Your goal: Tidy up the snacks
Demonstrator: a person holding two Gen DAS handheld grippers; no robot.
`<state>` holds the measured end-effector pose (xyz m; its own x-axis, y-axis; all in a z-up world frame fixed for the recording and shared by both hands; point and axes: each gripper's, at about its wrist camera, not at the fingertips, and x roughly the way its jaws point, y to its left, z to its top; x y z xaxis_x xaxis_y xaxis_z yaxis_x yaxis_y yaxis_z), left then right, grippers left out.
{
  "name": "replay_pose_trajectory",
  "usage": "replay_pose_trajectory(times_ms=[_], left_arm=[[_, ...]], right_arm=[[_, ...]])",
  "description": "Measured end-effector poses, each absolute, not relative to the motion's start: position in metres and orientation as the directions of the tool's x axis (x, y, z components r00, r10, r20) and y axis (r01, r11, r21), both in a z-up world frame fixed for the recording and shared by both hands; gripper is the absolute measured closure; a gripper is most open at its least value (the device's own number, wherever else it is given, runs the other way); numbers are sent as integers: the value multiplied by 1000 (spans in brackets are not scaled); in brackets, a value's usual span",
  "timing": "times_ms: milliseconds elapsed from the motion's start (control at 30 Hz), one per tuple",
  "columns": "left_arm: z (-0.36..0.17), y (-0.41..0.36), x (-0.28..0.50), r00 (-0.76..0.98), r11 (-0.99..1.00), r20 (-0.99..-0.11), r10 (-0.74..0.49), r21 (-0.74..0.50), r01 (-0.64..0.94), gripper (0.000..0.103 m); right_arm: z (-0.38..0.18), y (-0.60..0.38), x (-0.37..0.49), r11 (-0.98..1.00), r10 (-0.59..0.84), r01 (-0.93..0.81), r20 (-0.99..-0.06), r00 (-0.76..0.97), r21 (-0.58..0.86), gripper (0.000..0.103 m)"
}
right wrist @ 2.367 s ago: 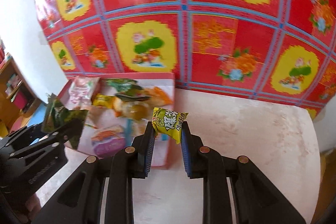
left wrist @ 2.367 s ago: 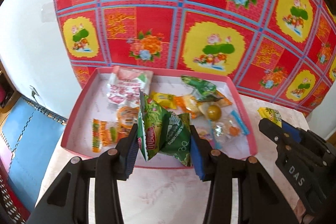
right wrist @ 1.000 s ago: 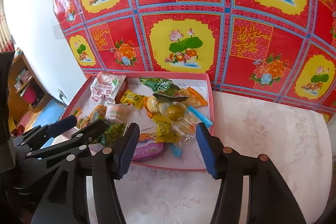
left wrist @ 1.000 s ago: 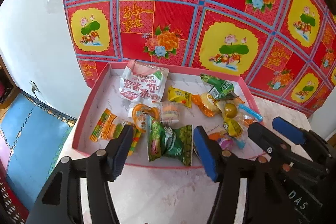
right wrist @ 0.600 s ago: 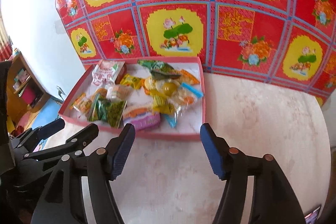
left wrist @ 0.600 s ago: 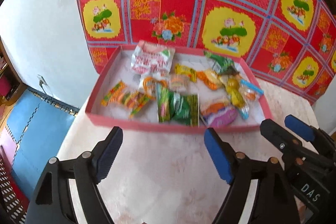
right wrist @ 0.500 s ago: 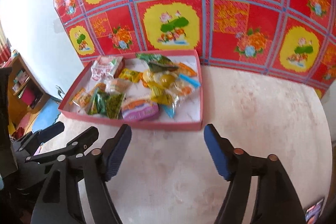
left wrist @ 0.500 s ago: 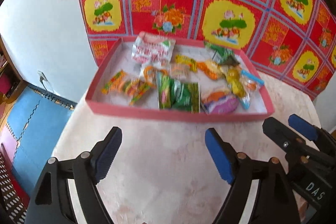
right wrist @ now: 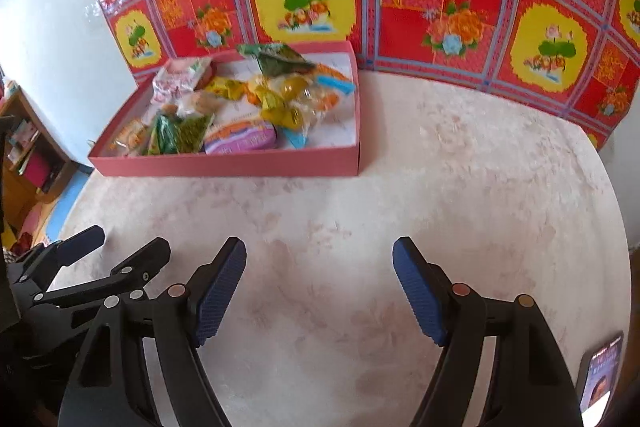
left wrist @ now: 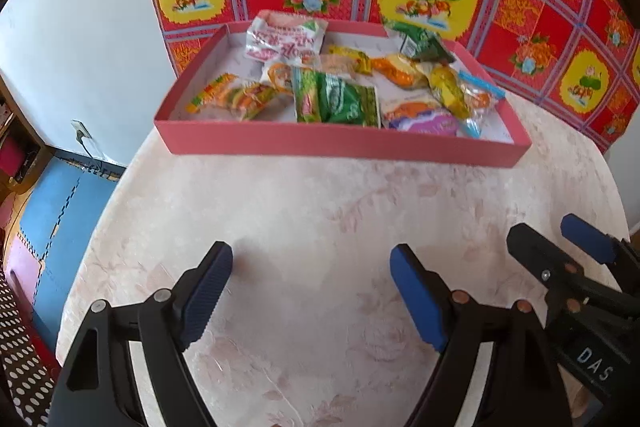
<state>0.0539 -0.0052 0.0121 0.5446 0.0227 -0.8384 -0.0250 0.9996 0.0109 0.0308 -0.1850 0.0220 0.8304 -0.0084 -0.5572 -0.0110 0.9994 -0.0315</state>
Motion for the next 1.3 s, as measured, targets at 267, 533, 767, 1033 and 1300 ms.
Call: replay_pose_trajectory(times_ms=[267, 533, 767, 1033, 1300], left_arm=[[11, -6, 52, 548, 999, -836, 34, 23, -28, 18], [12, -5, 53, 551, 999, -834, 37, 22, -35, 18], [12, -6, 53, 551, 999, -834, 37, 22, -34, 18], [12, -7, 52, 551, 999, -834, 37, 22, -34, 18], [12, -6, 52, 551, 999, -833, 38, 22, -35, 18]], right_arm=[[9, -186, 37, 998, -52, 32, -599, 799, -45, 25], [8, -186, 37, 997, -71, 37, -596, 800, -68, 25], [9, -187, 39, 997, -73, 36, -595, 800, -74, 25], [9, -187, 38, 997, -73, 36, -595, 800, -74, 25], [9, -187, 38, 997, -73, 36, -595, 800, -74, 25]])
